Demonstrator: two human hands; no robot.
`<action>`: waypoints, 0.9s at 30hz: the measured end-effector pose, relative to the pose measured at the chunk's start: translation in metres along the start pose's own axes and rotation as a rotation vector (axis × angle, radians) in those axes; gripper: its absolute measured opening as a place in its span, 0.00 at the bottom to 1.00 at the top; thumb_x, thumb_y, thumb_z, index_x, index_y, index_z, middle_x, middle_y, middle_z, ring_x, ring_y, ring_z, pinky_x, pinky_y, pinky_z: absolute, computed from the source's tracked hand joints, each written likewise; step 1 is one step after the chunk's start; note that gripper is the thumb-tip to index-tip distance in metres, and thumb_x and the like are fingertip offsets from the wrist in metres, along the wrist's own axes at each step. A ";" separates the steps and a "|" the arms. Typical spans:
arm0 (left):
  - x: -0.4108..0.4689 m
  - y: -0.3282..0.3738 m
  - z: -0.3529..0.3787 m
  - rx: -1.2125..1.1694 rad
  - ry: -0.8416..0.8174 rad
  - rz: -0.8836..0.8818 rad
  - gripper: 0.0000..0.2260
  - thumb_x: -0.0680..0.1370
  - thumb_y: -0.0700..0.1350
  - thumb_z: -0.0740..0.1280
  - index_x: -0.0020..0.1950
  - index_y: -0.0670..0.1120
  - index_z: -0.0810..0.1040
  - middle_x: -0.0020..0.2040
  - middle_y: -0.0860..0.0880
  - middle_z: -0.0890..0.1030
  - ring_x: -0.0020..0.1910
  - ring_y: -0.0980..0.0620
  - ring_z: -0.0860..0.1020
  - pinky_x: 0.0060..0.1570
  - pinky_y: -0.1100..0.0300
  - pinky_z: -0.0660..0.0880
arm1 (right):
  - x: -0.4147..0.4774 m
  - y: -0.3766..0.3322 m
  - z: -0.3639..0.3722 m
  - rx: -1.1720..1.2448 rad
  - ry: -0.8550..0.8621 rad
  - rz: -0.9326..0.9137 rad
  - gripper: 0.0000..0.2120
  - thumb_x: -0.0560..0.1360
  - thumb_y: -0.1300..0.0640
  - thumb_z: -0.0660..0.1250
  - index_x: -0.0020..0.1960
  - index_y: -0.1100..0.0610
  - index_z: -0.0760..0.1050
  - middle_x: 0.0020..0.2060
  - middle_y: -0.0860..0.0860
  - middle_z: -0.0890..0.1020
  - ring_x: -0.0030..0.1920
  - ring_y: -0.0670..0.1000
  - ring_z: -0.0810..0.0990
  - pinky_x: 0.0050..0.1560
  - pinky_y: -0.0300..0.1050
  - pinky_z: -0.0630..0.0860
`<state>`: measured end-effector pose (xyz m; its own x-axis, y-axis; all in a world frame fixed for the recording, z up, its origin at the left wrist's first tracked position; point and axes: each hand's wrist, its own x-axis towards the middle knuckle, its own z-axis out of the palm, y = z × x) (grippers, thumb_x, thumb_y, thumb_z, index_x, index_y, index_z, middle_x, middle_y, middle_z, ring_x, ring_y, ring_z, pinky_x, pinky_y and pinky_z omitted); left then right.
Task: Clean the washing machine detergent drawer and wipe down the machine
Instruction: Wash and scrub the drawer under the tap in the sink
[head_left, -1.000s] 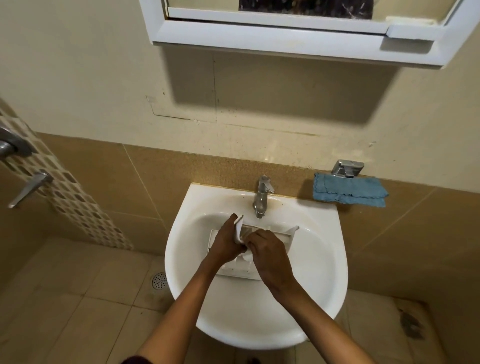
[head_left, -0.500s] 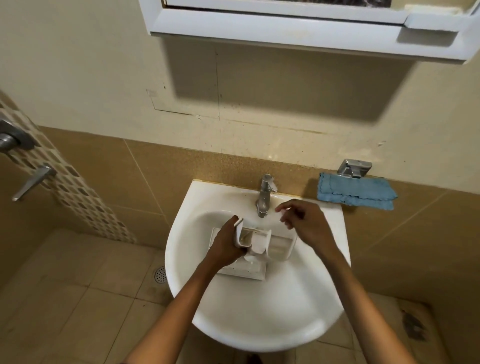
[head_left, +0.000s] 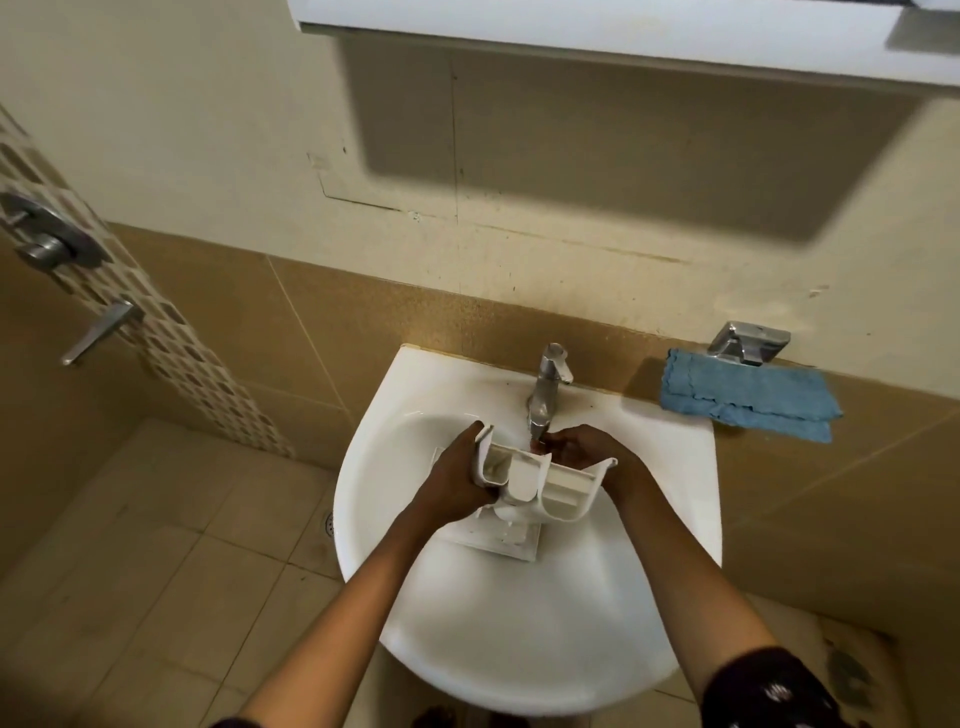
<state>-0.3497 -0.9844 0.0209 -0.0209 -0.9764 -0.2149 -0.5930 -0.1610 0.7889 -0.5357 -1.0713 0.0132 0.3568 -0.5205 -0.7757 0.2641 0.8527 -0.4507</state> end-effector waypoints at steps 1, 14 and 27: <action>0.001 -0.001 0.000 0.006 0.002 -0.003 0.33 0.64 0.41 0.77 0.63 0.34 0.65 0.62 0.34 0.72 0.62 0.34 0.70 0.60 0.44 0.69 | 0.004 -0.002 0.001 0.027 0.001 0.022 0.13 0.79 0.66 0.50 0.45 0.68 0.72 0.29 0.59 0.80 0.33 0.56 0.81 0.36 0.42 0.78; 0.002 0.003 -0.002 0.045 0.000 -0.018 0.32 0.65 0.39 0.76 0.63 0.34 0.66 0.62 0.34 0.72 0.62 0.34 0.70 0.60 0.43 0.69 | 0.024 0.005 0.014 0.143 -0.050 0.071 0.08 0.73 0.67 0.53 0.38 0.62 0.68 0.26 0.56 0.70 0.30 0.50 0.65 0.34 0.38 0.65; 0.003 0.011 -0.005 -0.010 -0.016 0.025 0.30 0.66 0.38 0.75 0.64 0.37 0.66 0.60 0.39 0.75 0.59 0.41 0.74 0.55 0.57 0.71 | -0.086 -0.043 0.025 -0.054 -0.295 -0.203 0.10 0.62 0.66 0.72 0.32 0.59 0.71 0.25 0.51 0.71 0.25 0.48 0.69 0.24 0.37 0.68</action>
<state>-0.3519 -0.9894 0.0321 -0.0483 -0.9777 -0.2045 -0.5838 -0.1385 0.8000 -0.5549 -1.0643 0.1102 0.5475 -0.6632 -0.5103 0.3114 0.7275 -0.6114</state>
